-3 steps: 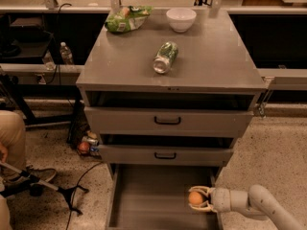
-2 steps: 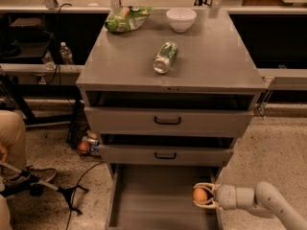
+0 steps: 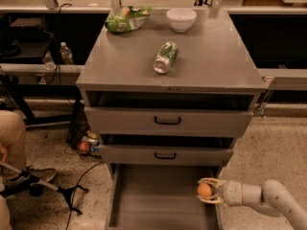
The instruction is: Pick orange from bottom drawer and place on counter
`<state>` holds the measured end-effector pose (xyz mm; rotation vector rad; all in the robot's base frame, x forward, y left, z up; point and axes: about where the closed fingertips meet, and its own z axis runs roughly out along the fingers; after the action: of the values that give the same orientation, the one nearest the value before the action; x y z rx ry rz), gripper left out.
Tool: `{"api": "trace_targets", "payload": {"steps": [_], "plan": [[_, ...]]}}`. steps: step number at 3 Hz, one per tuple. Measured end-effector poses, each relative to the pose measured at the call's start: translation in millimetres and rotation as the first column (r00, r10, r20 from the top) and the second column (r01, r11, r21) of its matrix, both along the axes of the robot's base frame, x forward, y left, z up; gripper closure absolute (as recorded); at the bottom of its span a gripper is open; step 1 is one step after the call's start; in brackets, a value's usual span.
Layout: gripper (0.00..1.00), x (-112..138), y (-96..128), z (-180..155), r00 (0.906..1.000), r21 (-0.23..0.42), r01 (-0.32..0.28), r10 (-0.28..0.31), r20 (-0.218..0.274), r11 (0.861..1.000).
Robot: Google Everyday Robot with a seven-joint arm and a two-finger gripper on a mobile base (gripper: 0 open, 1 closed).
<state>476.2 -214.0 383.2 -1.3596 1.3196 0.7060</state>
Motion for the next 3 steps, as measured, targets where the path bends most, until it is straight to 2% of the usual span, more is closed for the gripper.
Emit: {"api": "trace_targets", "payload": {"steps": [1, 2, 3], "plan": [[1.00, 8, -27, 44, 0.9960, -0.013, 0.062, -0.061, 0.064, 0.998], [1.00, 17, -51, 86, 0.9850, -0.029, 0.135, -0.131, 0.112, 0.990], [1.00, 17, -51, 86, 0.9849, -0.029, 0.136, -0.132, 0.111, 0.990]]}}
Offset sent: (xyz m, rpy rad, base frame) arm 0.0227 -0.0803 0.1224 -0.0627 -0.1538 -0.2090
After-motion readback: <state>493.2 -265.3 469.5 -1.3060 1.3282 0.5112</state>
